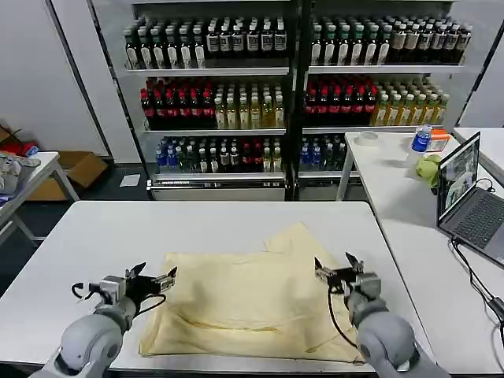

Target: Fold and organize the clothes.

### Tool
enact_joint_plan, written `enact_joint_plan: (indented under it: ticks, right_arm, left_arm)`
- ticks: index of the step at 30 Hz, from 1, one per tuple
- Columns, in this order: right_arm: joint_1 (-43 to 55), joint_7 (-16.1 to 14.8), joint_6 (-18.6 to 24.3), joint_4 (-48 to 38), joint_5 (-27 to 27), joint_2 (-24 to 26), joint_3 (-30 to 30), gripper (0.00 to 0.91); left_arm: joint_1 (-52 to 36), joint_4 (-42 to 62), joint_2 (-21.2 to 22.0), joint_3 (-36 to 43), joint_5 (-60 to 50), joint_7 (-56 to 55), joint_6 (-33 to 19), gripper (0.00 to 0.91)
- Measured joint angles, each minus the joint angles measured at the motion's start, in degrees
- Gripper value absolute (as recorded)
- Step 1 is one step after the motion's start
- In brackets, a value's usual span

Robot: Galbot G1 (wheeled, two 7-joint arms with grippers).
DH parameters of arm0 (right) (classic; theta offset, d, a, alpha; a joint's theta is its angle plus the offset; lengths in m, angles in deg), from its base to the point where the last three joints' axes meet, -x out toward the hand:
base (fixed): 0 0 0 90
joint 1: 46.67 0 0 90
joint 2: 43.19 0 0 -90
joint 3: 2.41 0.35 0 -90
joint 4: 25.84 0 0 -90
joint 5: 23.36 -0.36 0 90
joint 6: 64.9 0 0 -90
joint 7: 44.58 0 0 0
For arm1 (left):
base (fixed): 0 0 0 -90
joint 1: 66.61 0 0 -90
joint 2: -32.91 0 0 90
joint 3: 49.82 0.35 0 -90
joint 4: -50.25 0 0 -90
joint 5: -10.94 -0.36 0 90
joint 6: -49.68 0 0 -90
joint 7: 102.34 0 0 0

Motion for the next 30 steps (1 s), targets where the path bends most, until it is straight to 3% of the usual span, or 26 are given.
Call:
enact_joint_plan:
  ticks: [14,30]
  right_arm:
    - [15.7,-0.7,-0.4,-17.6,-4.2,-3.4,-8.6,0.907]
    - [25.3,-2.3,-0.5,-31.4,-4.8,-9.3,-11.9,0.907]
  left_arm:
    - [-12.1,11.0,1.3,8.4,1.2,0.1,0.0,0.907]
    - [-16.6,17.4,2.1,11.8,1.4,0.3,0.0,0.907]
